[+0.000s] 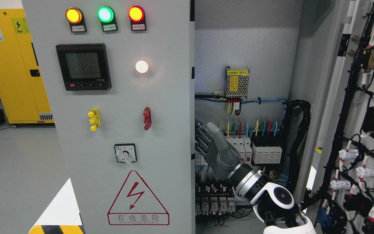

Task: Open door with both hands
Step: 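Hook right hand fingers behind the inner edge of the lamp door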

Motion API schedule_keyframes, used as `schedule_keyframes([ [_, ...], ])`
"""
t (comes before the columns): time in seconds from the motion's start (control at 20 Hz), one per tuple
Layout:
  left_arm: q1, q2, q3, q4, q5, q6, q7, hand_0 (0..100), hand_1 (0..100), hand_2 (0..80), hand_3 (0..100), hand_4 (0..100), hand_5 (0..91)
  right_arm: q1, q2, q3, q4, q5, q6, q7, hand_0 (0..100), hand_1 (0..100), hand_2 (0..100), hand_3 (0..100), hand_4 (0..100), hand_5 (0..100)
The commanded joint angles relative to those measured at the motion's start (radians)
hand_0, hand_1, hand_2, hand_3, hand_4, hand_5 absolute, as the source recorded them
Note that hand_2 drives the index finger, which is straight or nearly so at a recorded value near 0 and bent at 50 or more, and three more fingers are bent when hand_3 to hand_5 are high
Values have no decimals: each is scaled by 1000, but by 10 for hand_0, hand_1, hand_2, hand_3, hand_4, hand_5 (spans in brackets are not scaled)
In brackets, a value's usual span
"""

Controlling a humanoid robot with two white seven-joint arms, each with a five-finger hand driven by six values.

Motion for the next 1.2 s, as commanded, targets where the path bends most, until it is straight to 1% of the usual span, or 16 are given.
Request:
schedule_keyframes([
  [0.0,0,-2,0,15,0,0,0,0,0,0,75,0,0,-14,0,-4,22,-1,8,8,218,89,0,0,0,0],
  [0.1,0,-2,0,15,0,0,0,0,0,0,75,0,0,-16,0,-6,22,-1,21,42,218,89,0,0,0,0],
  [0.15,0,-2,0,14,0,0,0,0,0,0,75,0,0,-16,0,-6,22,1,21,50,218,90,0,0,0,0],
  [0.3,0,-3,0,14,0,0,0,0,0,0,76,0,0,-16,0,-26,23,-1,21,53,218,90,0,0,0,0],
  [0.5,0,-8,0,15,0,0,0,0,0,0,76,0,0,-17,-2,-33,25,-1,21,57,218,90,0,0,0,0],
  [0.55,0,-8,0,15,0,0,0,0,0,0,76,0,0,-17,-2,-33,25,-1,21,63,218,91,0,0,0,0],
  [0.65,0,-8,0,15,0,0,0,0,0,0,77,0,0,-17,0,-33,25,-1,21,97,218,92,0,0,0,0],
  [1.05,0,-6,0,15,0,0,0,0,0,0,78,0,0,-19,-2,-41,26,1,19,106,217,94,0,0,0,0],
  [1.15,0,-7,0,15,0,0,0,0,0,0,79,0,0,-37,-2,-43,29,1,19,108,217,94,0,0,0,0],
])
